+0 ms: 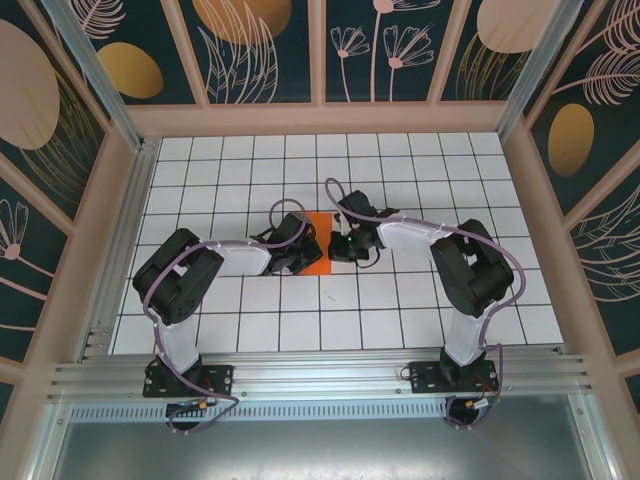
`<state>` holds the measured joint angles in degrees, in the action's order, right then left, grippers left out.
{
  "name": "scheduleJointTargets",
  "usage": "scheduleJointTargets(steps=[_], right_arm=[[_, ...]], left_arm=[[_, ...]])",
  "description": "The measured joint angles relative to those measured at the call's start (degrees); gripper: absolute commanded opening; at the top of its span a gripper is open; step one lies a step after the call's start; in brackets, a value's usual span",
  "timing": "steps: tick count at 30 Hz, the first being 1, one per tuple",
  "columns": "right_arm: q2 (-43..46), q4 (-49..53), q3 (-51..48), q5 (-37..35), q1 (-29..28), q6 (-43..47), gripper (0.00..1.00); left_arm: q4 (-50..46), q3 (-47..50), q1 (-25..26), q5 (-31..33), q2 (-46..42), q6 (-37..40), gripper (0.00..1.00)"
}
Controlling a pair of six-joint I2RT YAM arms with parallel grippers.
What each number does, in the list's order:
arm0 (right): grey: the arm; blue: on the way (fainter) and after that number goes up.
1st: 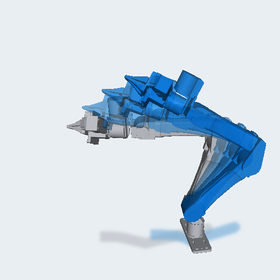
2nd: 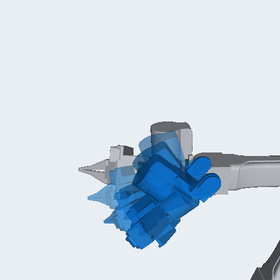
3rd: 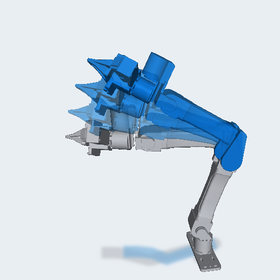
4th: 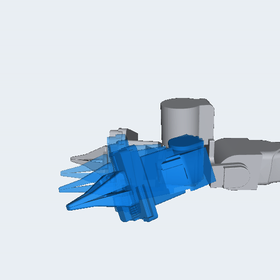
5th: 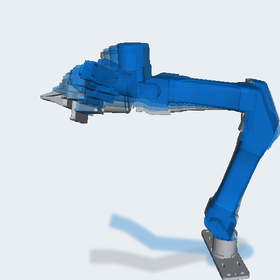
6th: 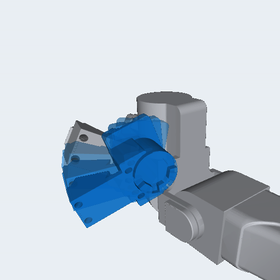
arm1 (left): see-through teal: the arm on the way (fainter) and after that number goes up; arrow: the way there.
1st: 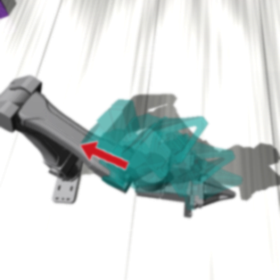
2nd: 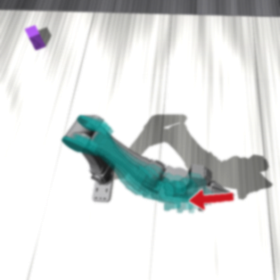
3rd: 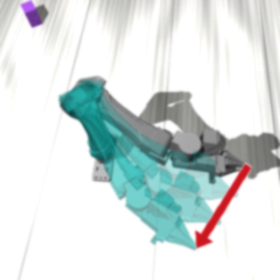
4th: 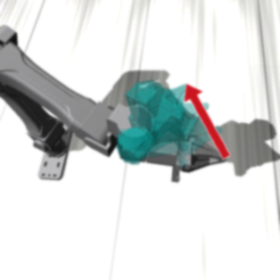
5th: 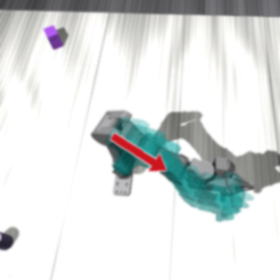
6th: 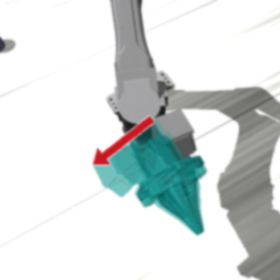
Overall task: Fold a paper plane with a square sheet of paper (pick it up from the middle)
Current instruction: Fold the triangle a second time at the center of the table.
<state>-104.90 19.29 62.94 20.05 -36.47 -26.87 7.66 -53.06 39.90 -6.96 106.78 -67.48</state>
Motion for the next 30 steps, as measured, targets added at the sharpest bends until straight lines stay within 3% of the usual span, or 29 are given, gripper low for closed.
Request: scheduleJointTargets(steps=[9, 30], right_arm=[[-0.17, -4.09, -3.28, 7.04, -0.7, -0.87, 0.01], [-1.99, -10.88, -6.99, 10.25, 0.96, -0.7, 0.01]], left_arm=[[0.0, 0.0, 0.0, 0.0, 0.0, 0.0, 0.1], [-0.68, -0.42, -0.07, 0.2, 0.02, 1.05, 0.11]])
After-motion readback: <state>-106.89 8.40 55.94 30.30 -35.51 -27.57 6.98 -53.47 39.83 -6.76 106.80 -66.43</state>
